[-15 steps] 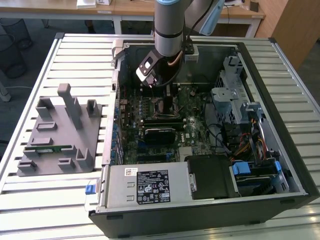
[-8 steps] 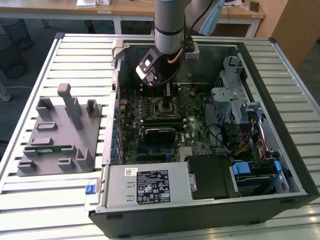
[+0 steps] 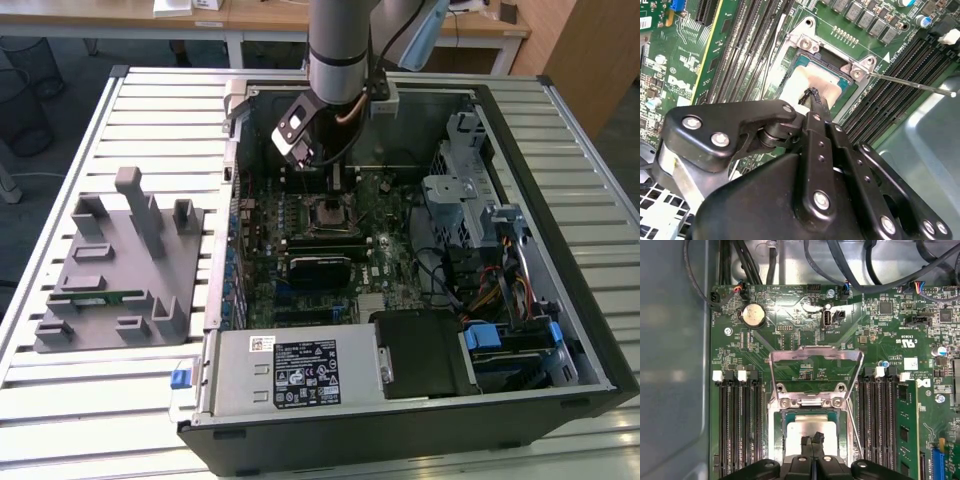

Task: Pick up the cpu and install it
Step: 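Place the cpu into insertion slot, then close the cpu cover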

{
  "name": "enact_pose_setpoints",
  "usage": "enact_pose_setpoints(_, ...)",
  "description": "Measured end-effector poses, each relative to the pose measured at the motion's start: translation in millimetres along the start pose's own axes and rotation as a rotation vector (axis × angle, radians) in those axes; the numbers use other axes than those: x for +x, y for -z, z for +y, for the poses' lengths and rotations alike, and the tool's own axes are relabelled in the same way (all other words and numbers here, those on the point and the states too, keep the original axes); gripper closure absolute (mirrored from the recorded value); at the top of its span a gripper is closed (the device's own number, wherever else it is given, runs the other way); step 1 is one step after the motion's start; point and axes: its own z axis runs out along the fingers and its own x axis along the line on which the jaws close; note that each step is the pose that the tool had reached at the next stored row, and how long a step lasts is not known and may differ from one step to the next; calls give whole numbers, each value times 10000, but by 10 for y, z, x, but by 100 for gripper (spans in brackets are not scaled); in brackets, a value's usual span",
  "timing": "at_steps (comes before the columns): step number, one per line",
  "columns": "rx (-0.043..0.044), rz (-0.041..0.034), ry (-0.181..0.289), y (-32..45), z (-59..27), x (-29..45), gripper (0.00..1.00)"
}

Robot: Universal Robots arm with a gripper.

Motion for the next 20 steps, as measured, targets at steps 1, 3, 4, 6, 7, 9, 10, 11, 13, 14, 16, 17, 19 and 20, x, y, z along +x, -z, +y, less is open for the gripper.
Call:
enact_pose_setpoints(1, 0, 0, 0, 4, 0, 0, 89)
enact_pose_setpoints(3, 1, -1, 0, 13, 0, -1, 89)
enact_pose_setpoints(4, 0, 0, 0, 18, 1, -1, 89)
enact_pose_setpoints(6, -2, 2, 0, 21, 1, 0, 89)
enact_pose_setpoints(7, -1, 1, 0, 24, 1, 0, 89)
enact_pose_setpoints(9, 1, -2, 0, 31, 1, -1, 89)
enact_pose_setpoints(10, 1, -2, 0, 35, 1, -1, 89)
enact_pose_setpoints(11, 0, -1, 0, 39, 1, -1, 89)
enact_pose_setpoints(13, 0, -1, 0, 47, 2, -1, 89)
enact_pose_setpoints(14, 0, -1, 1, 52, 2, -1, 89)
enact_pose_setpoints(16, 1, -2, 1, 65, 3, -2, 89)
enact_pose_setpoints(17, 1, -1, 1, 69, 3, -1, 89)
enact_pose_setpoints(19, 1, -1, 1, 78, 3, -2, 89)
enact_pose_setpoints(20, 0, 0, 0, 83, 3, -2, 89)
